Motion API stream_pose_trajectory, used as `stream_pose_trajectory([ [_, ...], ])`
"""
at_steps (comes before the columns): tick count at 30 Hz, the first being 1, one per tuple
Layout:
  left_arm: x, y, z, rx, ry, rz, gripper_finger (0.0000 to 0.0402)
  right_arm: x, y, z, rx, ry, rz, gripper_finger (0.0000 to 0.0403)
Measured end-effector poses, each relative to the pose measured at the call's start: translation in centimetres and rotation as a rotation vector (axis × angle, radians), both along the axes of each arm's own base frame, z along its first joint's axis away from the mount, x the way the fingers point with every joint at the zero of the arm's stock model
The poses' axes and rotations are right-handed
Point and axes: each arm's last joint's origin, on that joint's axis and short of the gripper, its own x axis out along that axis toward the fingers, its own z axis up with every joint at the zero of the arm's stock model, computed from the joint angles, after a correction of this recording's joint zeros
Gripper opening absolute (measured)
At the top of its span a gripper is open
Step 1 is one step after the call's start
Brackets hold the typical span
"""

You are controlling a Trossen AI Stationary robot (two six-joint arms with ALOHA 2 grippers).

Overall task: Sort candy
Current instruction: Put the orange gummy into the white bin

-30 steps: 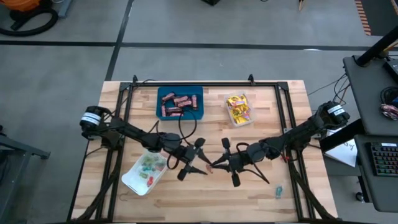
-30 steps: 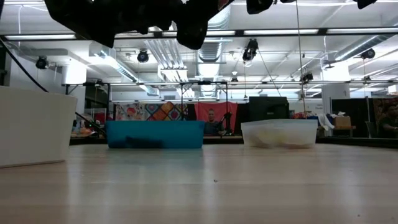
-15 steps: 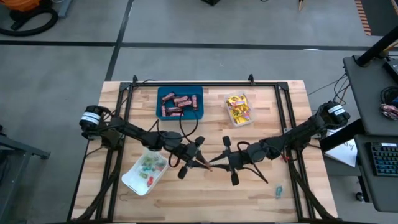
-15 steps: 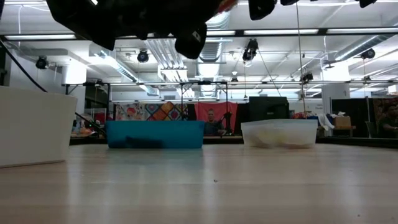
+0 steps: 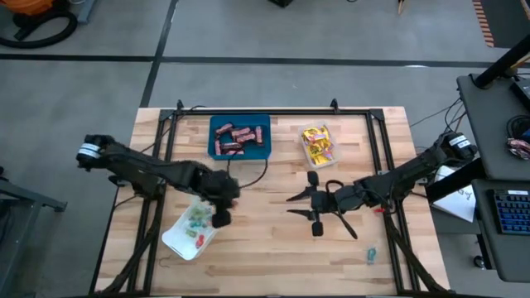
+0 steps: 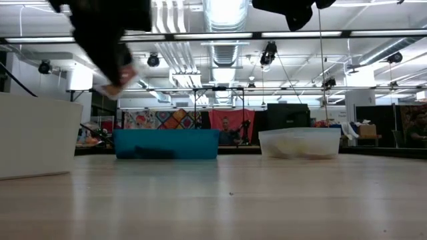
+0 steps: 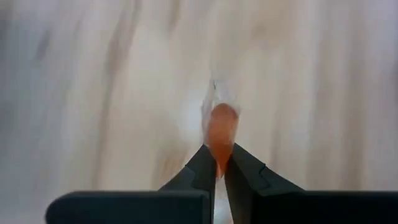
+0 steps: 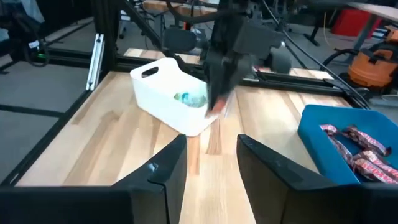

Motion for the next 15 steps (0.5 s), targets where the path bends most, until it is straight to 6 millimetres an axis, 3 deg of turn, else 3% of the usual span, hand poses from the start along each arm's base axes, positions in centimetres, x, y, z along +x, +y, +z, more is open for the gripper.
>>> stream_pose_trajectory([
  [6,-3.8,-0.8,1.9,0.057,0.359,0.144,0.0002,0.1,-0.2,-0.2,0.0,0.017,-0.009,0.0135],
  [11,-5.8,-1.7,0.6,-0.045,0.576,0.179,0.0002,0.1,-0.2,-0.3,0.0,0.027,-0.01,0.0137],
  [15,-6.4,-1.9,-0.6,-0.08,0.641,0.216,0.0004,0.1,-0.1,-0.5,-0.007,0.032,-0.008,0.0137],
])
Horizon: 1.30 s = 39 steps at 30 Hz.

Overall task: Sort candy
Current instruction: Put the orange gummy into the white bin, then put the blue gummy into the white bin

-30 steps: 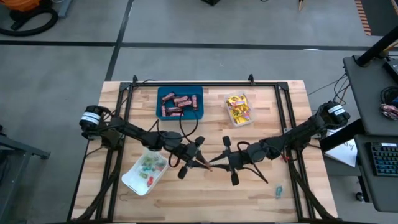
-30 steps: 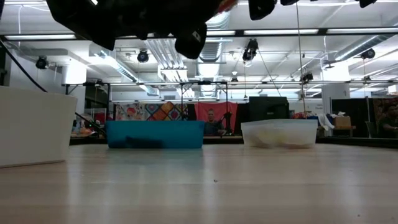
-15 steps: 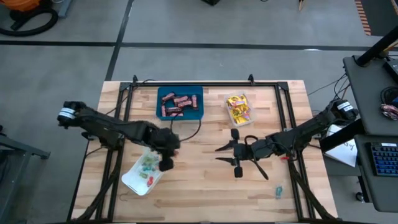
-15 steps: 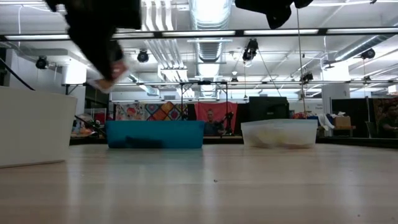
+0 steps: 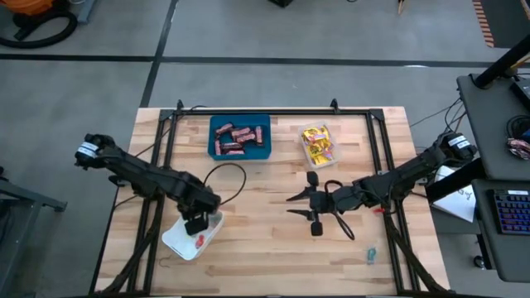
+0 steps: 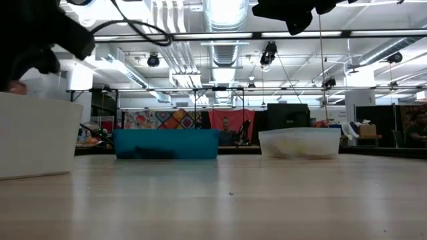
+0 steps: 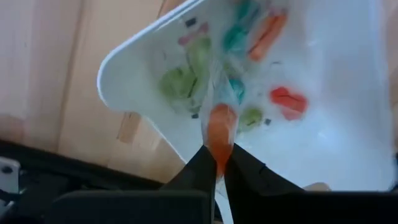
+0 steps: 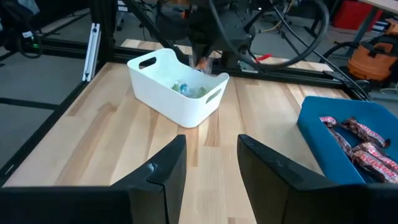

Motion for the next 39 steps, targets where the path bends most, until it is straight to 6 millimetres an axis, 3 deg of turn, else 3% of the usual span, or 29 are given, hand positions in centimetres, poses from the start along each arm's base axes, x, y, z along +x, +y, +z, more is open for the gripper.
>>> stream_pose_trajectory([
  [10,-0.2,0.1,-0.4,0.013,0.016,0.014,0.0076,-0.1,0.0,-0.3,0.069,0.035,-0.025,0.0137],
  [18,0.1,0.0,-0.5,0.005,-0.032,-0.08,0.0125,-0.4,-0.2,-0.9,0.278,0.158,-0.119,0.0137],
  [26,2.7,-0.3,-0.2,0.035,-0.362,-0.381,0.0127,-0.1,0.5,-1.7,0.551,0.572,-0.246,0.0137],
  [31,4.2,-0.1,0.3,0.137,-0.537,-0.503,0.0127,0.3,1.2,-3.3,0.659,0.936,-0.399,0.0132],
  [39,6.3,0.4,1.3,0.267,-0.754,-0.63,0.0127,-1.2,3.4,-5.5,0.547,1.486,-0.599,0.0115],
])
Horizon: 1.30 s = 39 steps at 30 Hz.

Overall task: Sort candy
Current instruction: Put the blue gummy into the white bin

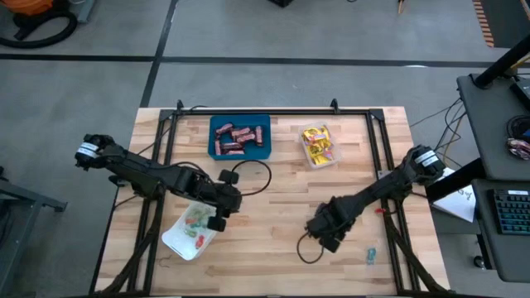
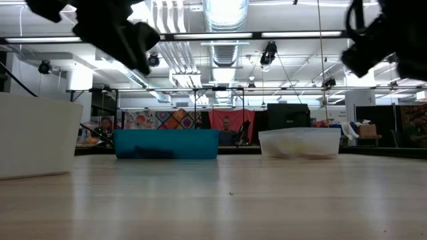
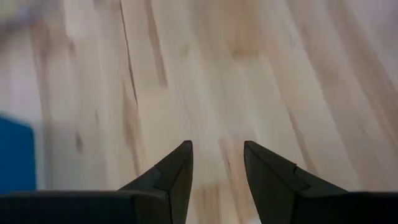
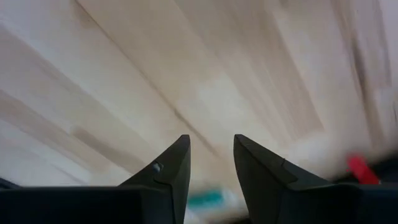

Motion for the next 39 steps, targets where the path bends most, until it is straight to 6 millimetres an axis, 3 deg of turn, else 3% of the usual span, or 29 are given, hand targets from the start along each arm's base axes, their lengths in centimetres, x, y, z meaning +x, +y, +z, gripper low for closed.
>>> stream_pose_trajectory([
  [7,1.4,0.1,0.9,0.053,-0.168,-0.106,0.0127,-2.6,2.0,-0.2,-0.003,0.119,-0.086,0.0114],
  [15,2.2,1.0,1.1,0.064,-0.222,-0.082,0.0127,-7.7,4.0,1.7,-0.016,0.035,-0.318,0.0144],
  [22,2.5,1.7,1.3,0.086,-0.254,-0.031,0.0127,-11.0,5.1,0.8,-0.043,0.018,-0.498,0.0179],
  [30,2.6,1.9,1.3,0.084,-0.261,-0.022,0.0127,-12.3,6.5,-0.9,-0.031,0.03,-0.561,0.0176],
  [39,2.7,1.9,1.4,0.08,-0.268,-0.018,0.0127,-12.5,6.4,-3.1,-0.069,0.047,-0.583,0.0161],
])
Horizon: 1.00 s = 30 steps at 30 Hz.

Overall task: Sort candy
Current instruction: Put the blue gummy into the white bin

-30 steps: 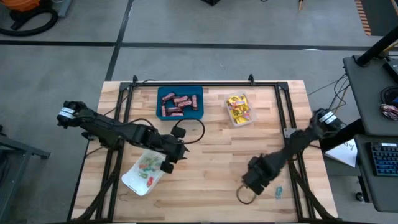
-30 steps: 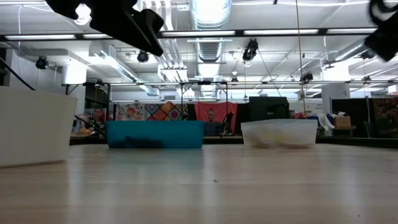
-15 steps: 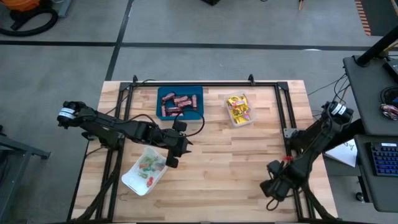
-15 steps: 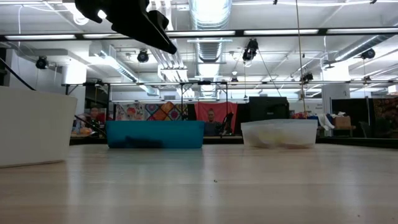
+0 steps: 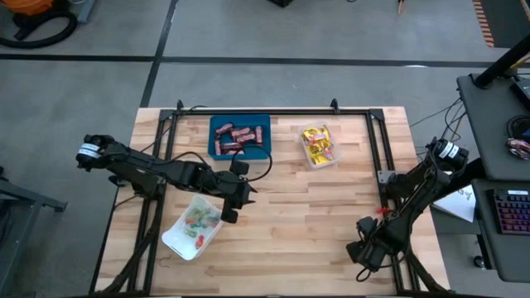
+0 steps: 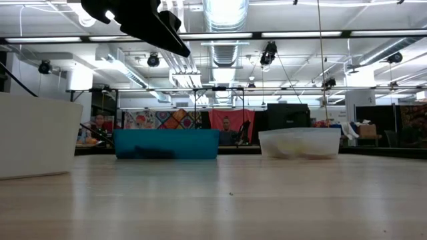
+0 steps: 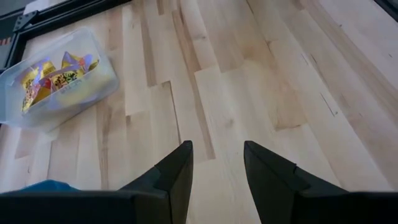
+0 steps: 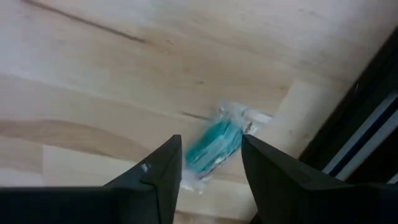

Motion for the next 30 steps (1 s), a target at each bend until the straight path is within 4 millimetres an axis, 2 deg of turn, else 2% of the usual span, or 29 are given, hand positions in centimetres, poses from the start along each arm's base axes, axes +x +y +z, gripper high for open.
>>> stream_pose_trajectory([
  [15,0.0,0.0,0.0,-0.001,-0.003,0.0,0.0127,-0.3,-0.5,-1.1,-0.039,0.011,-0.015,0.0017],
  [21,0.0,0.0,0.0,-0.002,-0.006,0.0,0.0127,-0.3,-0.6,-1.0,-0.047,-0.025,0.006,0.0009],
  [25,0.2,-0.1,-0.4,-0.032,-0.048,-0.029,0.0127,0.2,-0.8,-0.1,-0.104,-0.192,0.032,0.0009],
  [30,0.1,-0.5,-1.9,-0.109,-0.137,-0.116,0.0127,0.6,-1.2,1.0,-0.18,-0.402,0.064,0.0008],
])
